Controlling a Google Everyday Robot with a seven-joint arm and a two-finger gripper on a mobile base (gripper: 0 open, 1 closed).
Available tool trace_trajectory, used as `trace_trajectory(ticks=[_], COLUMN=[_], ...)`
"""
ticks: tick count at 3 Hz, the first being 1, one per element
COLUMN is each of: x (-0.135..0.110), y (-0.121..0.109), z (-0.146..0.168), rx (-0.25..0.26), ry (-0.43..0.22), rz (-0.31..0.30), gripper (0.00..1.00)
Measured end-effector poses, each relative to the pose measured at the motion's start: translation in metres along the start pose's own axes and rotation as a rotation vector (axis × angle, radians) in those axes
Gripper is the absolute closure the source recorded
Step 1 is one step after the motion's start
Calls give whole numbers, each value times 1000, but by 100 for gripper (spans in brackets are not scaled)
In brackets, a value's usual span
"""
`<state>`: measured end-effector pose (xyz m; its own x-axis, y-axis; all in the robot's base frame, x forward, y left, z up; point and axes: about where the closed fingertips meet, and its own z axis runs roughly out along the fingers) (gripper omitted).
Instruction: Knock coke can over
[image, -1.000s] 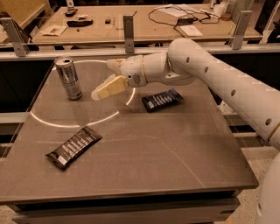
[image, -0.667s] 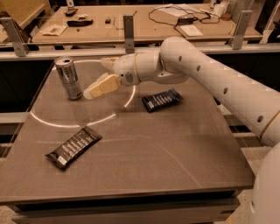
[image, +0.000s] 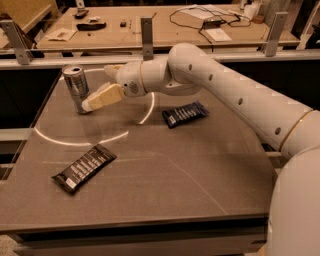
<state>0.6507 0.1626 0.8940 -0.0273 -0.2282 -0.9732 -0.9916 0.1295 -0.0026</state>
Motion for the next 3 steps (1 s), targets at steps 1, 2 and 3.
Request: trace_trajectory(ticks=[1, 2, 3], x=[5, 5, 3], y=[-2, -2, 0], z=[24, 24, 32], rx=[-2, -2, -11], ry=[-5, -5, -45], rz=[28, 28, 39], gripper=[0, 0, 0])
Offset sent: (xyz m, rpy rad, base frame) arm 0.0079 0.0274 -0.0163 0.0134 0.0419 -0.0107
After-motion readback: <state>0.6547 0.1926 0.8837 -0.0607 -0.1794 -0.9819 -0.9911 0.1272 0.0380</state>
